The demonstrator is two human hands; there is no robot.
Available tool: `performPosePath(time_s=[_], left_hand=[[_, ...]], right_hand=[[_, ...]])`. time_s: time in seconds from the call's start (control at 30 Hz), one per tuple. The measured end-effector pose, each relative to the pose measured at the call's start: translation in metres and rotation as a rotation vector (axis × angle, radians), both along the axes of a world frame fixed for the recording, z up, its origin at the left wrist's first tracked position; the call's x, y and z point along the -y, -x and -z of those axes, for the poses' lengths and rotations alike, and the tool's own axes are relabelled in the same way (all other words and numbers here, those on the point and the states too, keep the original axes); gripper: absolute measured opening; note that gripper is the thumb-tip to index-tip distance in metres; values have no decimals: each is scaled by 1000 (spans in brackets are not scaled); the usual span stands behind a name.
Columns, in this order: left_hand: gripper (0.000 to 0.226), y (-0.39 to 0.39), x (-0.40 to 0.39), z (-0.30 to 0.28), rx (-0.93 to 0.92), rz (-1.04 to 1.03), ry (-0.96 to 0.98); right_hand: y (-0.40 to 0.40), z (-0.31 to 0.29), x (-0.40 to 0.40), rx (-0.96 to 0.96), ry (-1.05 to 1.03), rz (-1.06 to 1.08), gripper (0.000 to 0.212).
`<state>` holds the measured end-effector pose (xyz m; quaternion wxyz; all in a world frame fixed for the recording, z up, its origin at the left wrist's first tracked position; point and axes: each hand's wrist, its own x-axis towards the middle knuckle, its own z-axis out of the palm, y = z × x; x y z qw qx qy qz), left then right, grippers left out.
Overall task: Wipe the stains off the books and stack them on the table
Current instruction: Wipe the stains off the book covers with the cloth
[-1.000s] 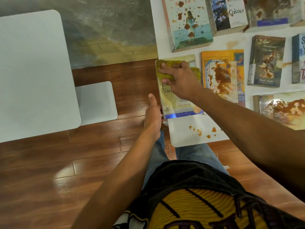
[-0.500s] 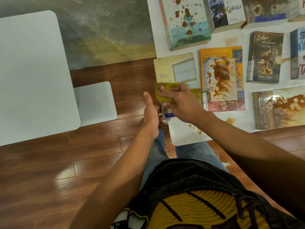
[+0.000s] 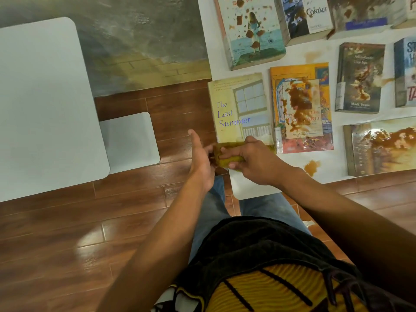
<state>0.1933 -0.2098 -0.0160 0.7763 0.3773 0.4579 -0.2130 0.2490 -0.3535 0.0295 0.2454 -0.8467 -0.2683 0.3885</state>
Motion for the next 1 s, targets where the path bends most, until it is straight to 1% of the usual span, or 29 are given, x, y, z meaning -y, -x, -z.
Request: performPosePath(time_s=[0.1, 0.13, 0.17, 0.27, 0.33, 0.4, 0.43, 0.5, 0.57, 0.63, 0.7, 0.77, 0.87, 1.0], left_hand=[[110, -1, -1, -1, -21, 31, 3], [110, -1, -2, 0, -22, 22, -5], [109, -2, -2, 1, -22, 4, -12], [106, -5, -2, 1, -44, -30, -27], [105, -6, 0, 1, -57, -36, -46], [103, -5, 1, 2, -65, -30, -75], [102, -4, 2, 3, -67, -18, -94], [94, -3, 4, 3, -71, 29, -141], [79, -4, 7, -2, -71, 120, -234], [60, -6, 9, -4, -68, 215, -338], [46, -5, 11, -2, -51, 251, -386], [38, -3, 12, 1, -29, 263, -434], [35, -2, 13, 5, -13, 285, -485], [37, -4, 13, 5, -2, 309, -517]], right_hand=[[-10, -19, 1, -144, 52, -10, 24], [-16, -29, 2, -179, 50, 29, 21], [-23, -39, 4, -221, 27, 119, 19], [-53, -71, 11, -340, -110, 476, 19], [-79, -82, 18, -348, -198, 647, 20], [-103, -85, 22, -289, -262, 738, 21], [-115, -82, 23, -218, -264, 735, 23], [-134, -74, 22, -20, -225, 654, 28], [-148, -63, 16, 164, -161, 587, 31], [-156, -51, 7, 277, -119, 547, 30], [-155, -40, -4, 315, -87, 464, 29], [-150, -26, -12, 309, -57, 387, 30], [-139, -1, -20, 293, -5, 334, 33], [-123, 14, -36, 291, -4, 388, 40]])
